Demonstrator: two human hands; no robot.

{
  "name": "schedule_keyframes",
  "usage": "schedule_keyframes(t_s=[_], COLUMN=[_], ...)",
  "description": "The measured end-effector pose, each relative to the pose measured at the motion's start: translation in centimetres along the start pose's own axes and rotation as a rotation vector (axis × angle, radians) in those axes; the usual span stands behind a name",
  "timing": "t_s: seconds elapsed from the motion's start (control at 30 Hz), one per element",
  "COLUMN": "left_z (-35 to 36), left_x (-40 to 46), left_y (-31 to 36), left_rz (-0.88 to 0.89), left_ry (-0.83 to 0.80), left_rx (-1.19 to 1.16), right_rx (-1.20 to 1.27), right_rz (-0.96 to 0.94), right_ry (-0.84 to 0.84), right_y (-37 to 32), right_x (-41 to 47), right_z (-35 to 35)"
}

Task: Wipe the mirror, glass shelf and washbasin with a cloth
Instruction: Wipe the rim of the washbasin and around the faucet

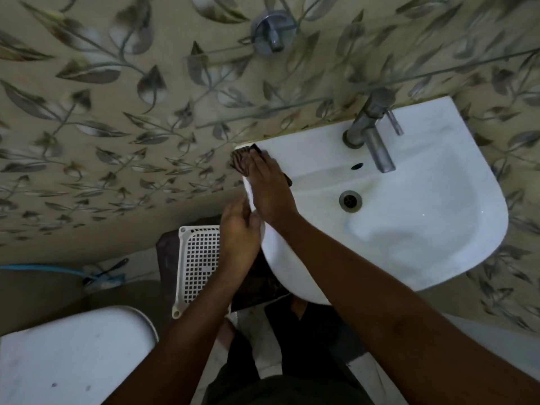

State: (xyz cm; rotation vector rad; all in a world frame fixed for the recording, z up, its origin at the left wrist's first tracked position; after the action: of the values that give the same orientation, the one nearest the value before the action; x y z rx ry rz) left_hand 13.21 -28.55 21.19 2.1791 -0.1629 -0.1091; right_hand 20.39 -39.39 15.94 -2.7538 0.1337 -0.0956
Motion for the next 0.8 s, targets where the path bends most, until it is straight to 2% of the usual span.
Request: schedule_keyframes(t_s=[0.13,0.3,0.37,0.5,0.67,0.8], left_z=[1.1,2.3,2.4,2.5,1.7,0.3], left_x=[1.2,1.8,1.5,0.7,0.2,-1.6], left_y=[0.8,-0.2,-0.2,0.6,0.7,1.5], left_rz=[0.071,0.051,0.033,0.024,-0.011,-0.038], left_ry=[0.004,0.028,0.046,0.076,0.138,0.23], left_rx=[0.061,0.091,0.081,0.1,0.103,0.107], right_rx=[-0.014,-0.013,-0.007,0.088,0.298,0.355], right_rz=[0.018,0.262,0.316,0.383,0.039,0.034], right_ry=[0.076,0.27,0.294,0.285,-0.018,-0.075], right_y=[4.6,13.2,14.2,11.0,0.9,-0.5], right_x=[0.0,0.8,1.0,1.3,-1.1,-3.7], right_z=[-1.8,-6.0,-6.2,-5.5,-1.3,-0.2])
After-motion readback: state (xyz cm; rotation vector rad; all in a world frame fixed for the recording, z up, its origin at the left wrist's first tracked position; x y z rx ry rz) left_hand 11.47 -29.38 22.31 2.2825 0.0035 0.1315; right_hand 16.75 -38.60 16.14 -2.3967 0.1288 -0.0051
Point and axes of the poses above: each hand's wrist, its own x-axis towards the middle knuckle, its own z-axis out of the palm, y = z × x, the point moved 5 cm from there along x, towards the middle knuckle, and after that the axes turned 10 degrees about z, right-handed, at the moved point
